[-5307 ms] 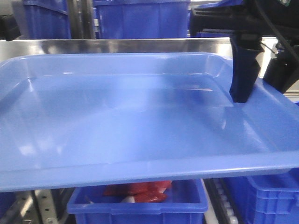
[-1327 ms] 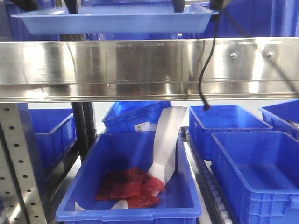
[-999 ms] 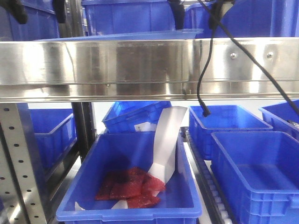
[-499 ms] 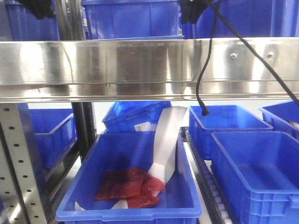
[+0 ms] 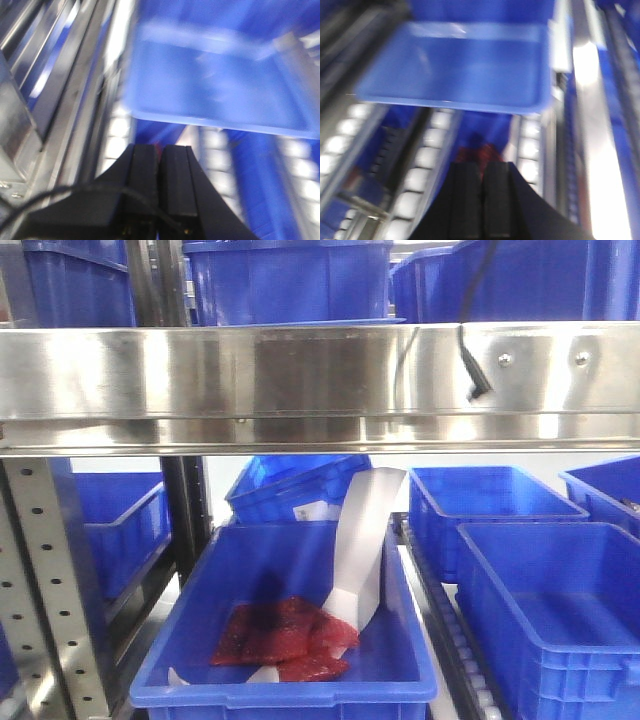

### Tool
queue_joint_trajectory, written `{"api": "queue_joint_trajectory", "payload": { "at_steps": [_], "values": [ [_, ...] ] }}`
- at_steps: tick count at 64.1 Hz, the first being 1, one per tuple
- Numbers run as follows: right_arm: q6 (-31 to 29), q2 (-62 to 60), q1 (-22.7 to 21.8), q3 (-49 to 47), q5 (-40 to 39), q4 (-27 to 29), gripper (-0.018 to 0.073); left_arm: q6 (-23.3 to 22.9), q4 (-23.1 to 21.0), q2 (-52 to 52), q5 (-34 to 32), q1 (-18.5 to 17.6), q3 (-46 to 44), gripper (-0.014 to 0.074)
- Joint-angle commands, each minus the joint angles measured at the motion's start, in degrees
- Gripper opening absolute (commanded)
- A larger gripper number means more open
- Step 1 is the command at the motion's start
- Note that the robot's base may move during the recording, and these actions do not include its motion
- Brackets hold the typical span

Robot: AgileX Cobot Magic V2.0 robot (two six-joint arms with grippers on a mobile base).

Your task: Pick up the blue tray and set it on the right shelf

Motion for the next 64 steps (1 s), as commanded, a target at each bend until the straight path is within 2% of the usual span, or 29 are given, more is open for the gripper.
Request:
{"api": "queue_joint_trajectory", "payload": {
  "at_steps": [1, 11, 19, 27, 36, 52, 64],
  "values": [
    [-0.5, -7.4, 0.4, 5.5, -11.3, -2.7, 0.0051, 0.2, -0.2, -7.8, -10.9, -0.4, 6.8, -0.0048],
    [-0.5, -16.3, 0.6, 20.4, -25.5, -5.6, 0.0051, 0.2, -1.2, -18.2, -25.4, -0.4, 24.1, -0.0048],
    [-0.5, -22.8, 0.6, 31.5, -34.7, -10.3, 0.0051, 0.2, -1.2, -25.1, -31.7, -0.4, 35.2, -0.0048],
    [-0.5, -28.7, 0.6, 41.0, -39.3, -14.2, 0.0051, 0.3, -1.0, -31.4, -35.9, -0.4, 43.9, -0.0048],
    [-0.5, -35.2, 0.6, 48.6, -40.4, -14.4, 0.0051, 0.3, 0.3, -38.5, -43.2, -0.4, 52.5, -0.0048],
    [-0.5, -48.6, 0.6, 59.9, -40.4, -14.4, 0.0051, 0.3, 4.4, -53.6, -44.7, -0.4, 64.1, -0.0048],
    [-0.5, -59.4, 0.6, 67.5, -40.1, -14.4, 0.0051, 0.3, 4.4, -64.9, -43.8, -0.4, 70.1, -0.0048]
  ]
}}
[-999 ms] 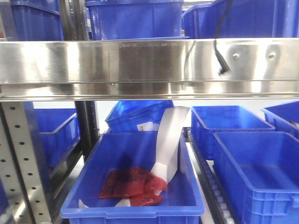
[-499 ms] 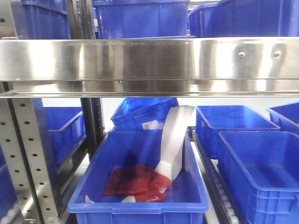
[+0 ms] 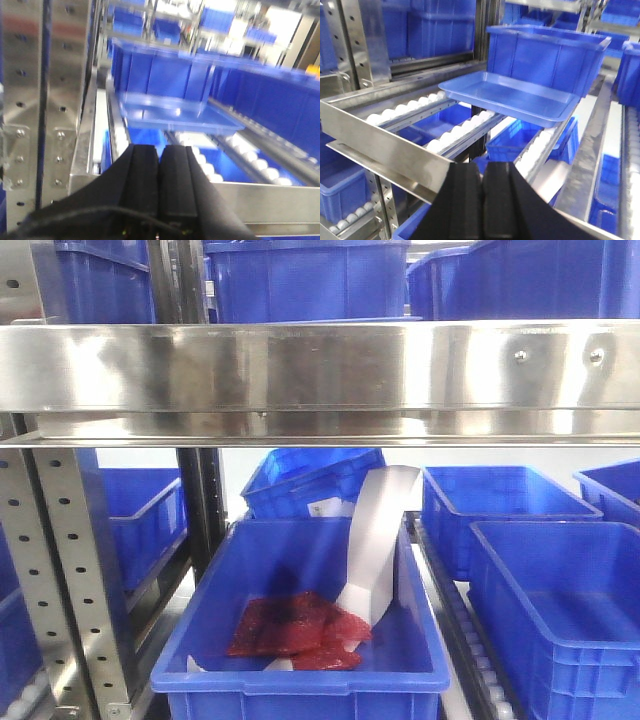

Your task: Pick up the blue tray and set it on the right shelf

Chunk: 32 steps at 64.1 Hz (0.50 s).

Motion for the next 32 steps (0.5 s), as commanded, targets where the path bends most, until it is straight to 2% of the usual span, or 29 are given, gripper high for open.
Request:
{"api": "queue_joint_trajectory", "payload": {
  "at_steps": [1, 14, 32],
  "values": [
    [-0.5, -4.7, 0.0, 1.4, -4.3, -1.5, 0.0051, 0.2, 0.3, -4.0, -4.0, -0.3, 0.6, -0.0048],
    [-0.5, -15.7, 0.0, 8.6, -4.3, -1.5, 0.0051, 0.2, 0.3, -13.8, 2.1, -0.3, 2.7, -0.0048],
    [-0.5, -20.4, 0.0, 9.7, -5.1, -1.5, 0.0051, 0.2, 0.3, -17.0, 1.5, -0.3, 2.7, -0.0048]
  ]
}}
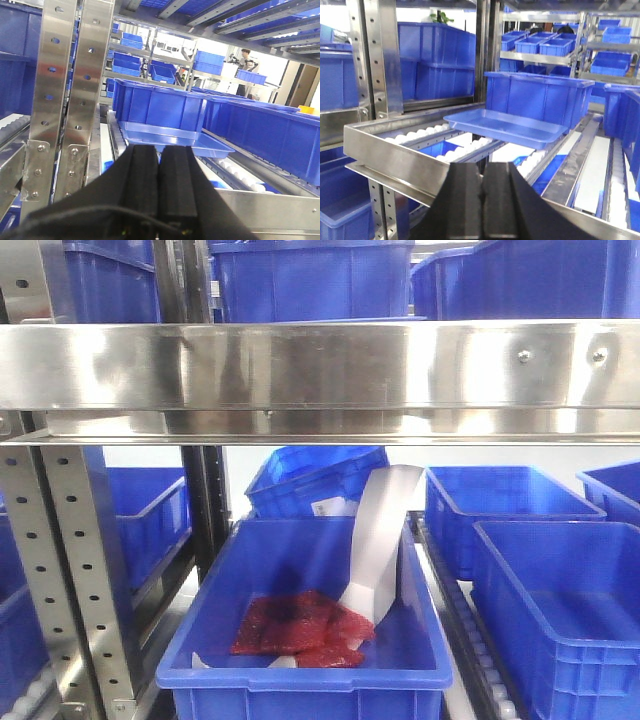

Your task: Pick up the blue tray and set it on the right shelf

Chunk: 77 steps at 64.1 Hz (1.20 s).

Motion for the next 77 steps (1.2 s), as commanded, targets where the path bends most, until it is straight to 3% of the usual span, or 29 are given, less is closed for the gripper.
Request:
{"api": "queue_joint_trajectory", "payload": {
  "at_steps": [1, 39, 49, 58, 66, 71, 77],
  "values": [
    [-0.5, 0.3, 0.0, -1.6, -4.6, -1.4, 0.0051, 0.2, 0.2, 0.6, -5.0, -0.3, -1.6, -0.0048],
    [-0.5, 0.3, 0.0, -1.6, -4.3, -1.4, 0.0051, 0.2, 0.2, 0.6, -5.0, -0.3, -1.6, -0.0048],
    [-2.8, -1.6, -0.6, -1.5, 1.1, -1.1, 0.0051, 0.2, 0.2, 0.6, -5.0, -0.3, -1.6, -0.0048],
    [-11.0, -5.7, -7.5, 0.2, 7.2, 5.1, 0.0051, 0.2, 0.2, 0.6, -5.0, -0.3, -1.6, -0.0048],
    [-12.7, -9.8, -18.9, 7.1, 1.1, 17.8, 0.0051, 0.2, 0.2, 0.6, -5.0, -0.3, -1.6, -0.0048],
    [-18.7, -12.0, -25.0, 11.9, -4.0, 23.7, 0.0051, 0.2, 0.2, 0.6, -5.0, -0.3, -1.6, -0.0048],
    [-28.4, -13.5, -29.3, 16.3, -8.7, 31.3, 0.0051, 0.2, 0.2, 0.6, -5.0, -0.3, -1.6, -0.0048]
  ]
}}
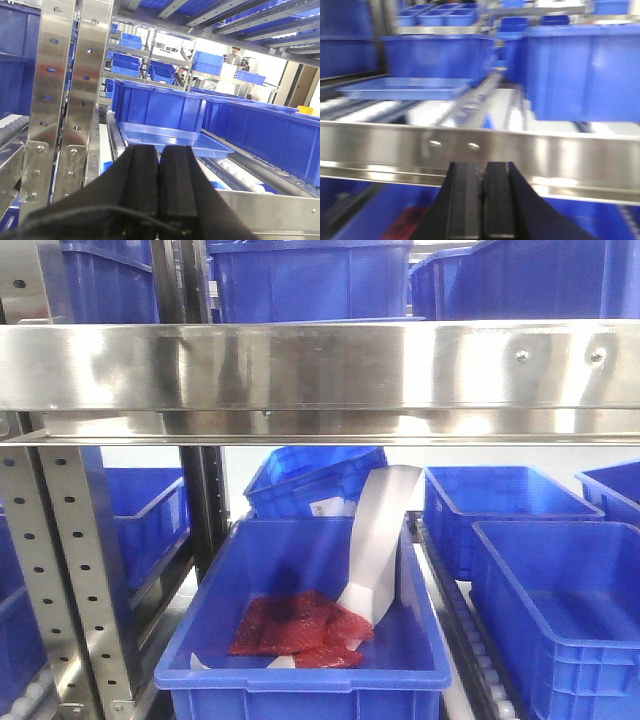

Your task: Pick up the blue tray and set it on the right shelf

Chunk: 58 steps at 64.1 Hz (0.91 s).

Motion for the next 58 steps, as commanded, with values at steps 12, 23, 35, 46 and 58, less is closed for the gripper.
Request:
{"api": "queue_joint_trajectory", "payload": {
  "at_steps": [12, 23, 35, 46, 58],
  "values": [
    [-15.4, -3.2, -4.0, 7.1, -13.2, 10.0, 0.0051, 0.2, 0.1, 0.7, -5.0, -0.3, -1.6, -0.0048],
    [-13.9, -9.4, -4.0, 11.4, -14.0, 10.0, 0.0051, 0.2, 0.1, 0.7, -5.0, -0.3, -1.6, -0.0048],
    [-10.8, -9.4, -4.2, 13.5, -16.8, 10.0, 0.0051, 0.2, 0.1, 0.7, -5.1, -0.3, -1.6, -0.0048],
    [-10.7, -9.4, -4.2, 13.5, -13.5, 10.0, 0.0051, 0.2, 0.1, 0.7, -5.1, -0.3, -1.6, -0.0048],
    [-10.7, -9.4, -4.2, 13.5, -10.5, 10.0, 0.0051, 0.2, 0.1, 0.7, -5.1, -0.3, -1.6, -0.0048]
  ]
}}
